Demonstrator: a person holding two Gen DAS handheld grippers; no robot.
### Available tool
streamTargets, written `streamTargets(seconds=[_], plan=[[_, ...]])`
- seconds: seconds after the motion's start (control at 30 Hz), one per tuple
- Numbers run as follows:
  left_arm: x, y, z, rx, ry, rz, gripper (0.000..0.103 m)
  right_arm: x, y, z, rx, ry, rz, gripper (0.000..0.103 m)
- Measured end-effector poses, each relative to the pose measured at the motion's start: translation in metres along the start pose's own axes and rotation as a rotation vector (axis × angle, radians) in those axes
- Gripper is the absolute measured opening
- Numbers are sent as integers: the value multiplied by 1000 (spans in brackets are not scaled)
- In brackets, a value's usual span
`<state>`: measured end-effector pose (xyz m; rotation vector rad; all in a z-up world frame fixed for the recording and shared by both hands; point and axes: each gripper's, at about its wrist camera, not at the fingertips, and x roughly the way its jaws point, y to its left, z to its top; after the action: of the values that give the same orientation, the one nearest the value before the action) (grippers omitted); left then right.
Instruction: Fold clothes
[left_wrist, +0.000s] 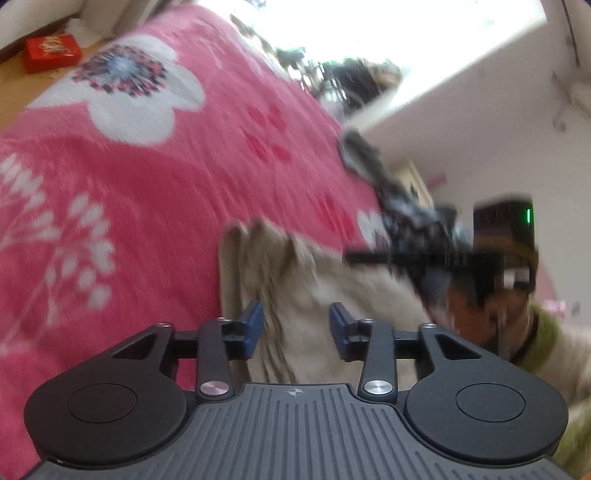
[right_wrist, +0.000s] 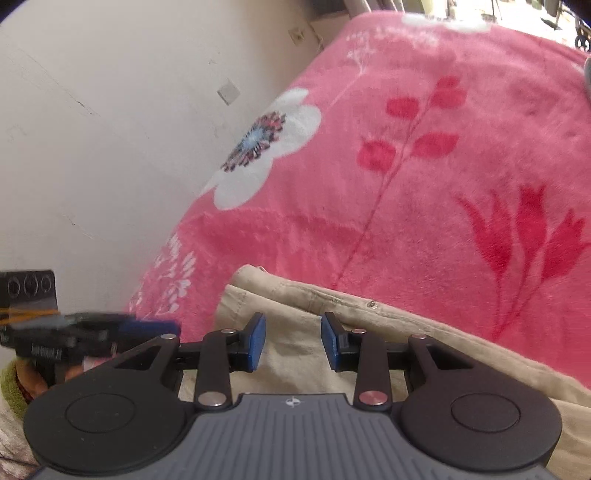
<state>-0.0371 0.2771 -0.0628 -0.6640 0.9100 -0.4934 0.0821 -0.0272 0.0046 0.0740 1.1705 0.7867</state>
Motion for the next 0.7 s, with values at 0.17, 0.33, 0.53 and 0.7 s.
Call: streamTargets(seconds=[0.17, 0.33, 0.53, 0.7], plan=[[4, -22, -23, 109, 96, 77, 54, -36, 7, -17, -85, -2, -45, 37], [18, -33, -36, 201, 150, 192, 53, -89, 7, -47, -171, -54, -146, 37], [21, -46, -39, 271, 172, 270, 49, -175, -29, -95, -25, -284, -330, 37], [23, -55, -34, 275, 202, 339, 48, -216, -75, -166, 196, -394, -480, 37]])
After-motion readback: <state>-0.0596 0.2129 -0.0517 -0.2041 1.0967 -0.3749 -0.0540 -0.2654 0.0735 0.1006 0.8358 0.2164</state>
